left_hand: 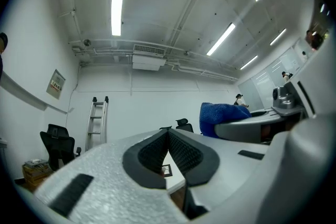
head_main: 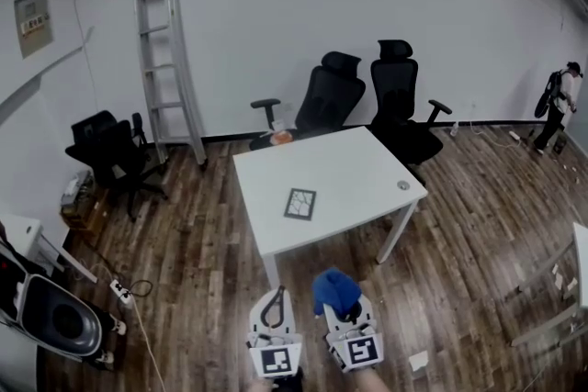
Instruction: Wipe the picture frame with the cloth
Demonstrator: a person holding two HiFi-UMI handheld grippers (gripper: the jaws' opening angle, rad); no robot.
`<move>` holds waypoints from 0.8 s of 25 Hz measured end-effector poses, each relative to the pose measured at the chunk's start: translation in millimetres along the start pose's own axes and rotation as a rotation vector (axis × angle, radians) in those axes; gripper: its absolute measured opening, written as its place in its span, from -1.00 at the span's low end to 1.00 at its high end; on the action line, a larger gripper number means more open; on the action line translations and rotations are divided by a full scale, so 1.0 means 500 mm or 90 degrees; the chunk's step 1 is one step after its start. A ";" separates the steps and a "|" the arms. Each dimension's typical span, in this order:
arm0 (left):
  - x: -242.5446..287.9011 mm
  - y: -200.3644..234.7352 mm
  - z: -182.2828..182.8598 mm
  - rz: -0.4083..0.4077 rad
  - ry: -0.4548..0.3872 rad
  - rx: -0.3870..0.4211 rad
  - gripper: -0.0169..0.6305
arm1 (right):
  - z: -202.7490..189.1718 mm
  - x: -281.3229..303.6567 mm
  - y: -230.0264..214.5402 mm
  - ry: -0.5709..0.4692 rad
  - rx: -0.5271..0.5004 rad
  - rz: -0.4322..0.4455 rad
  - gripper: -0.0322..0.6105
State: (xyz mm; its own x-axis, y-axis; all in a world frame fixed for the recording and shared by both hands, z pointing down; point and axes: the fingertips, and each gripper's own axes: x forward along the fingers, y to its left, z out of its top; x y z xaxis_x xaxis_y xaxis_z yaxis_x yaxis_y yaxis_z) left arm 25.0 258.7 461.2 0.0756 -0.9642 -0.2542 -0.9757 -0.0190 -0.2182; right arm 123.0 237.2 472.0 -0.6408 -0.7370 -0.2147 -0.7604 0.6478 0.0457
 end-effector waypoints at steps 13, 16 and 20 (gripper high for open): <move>0.246 0.191 -0.106 -0.107 -0.026 0.064 -0.94 | -0.073 0.317 0.004 0.017 -0.014 -0.066 -0.50; 0.275 0.199 -0.117 -0.127 -0.023 0.091 -0.94 | -0.084 0.341 -0.008 0.023 -0.020 -0.077 -0.50; 0.305 0.207 -0.156 -0.084 0.005 -0.079 -0.94 | -0.102 0.364 -0.028 0.036 -0.025 -0.082 -0.50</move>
State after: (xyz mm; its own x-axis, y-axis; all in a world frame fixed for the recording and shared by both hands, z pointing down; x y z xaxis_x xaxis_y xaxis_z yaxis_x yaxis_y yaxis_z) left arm -80.7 89.3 473.5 0.2031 -0.9532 -0.2241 -0.9755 -0.1772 -0.1304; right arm 11.6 84.4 482.2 -0.5413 -0.8243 -0.1658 -0.8399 0.5394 0.0602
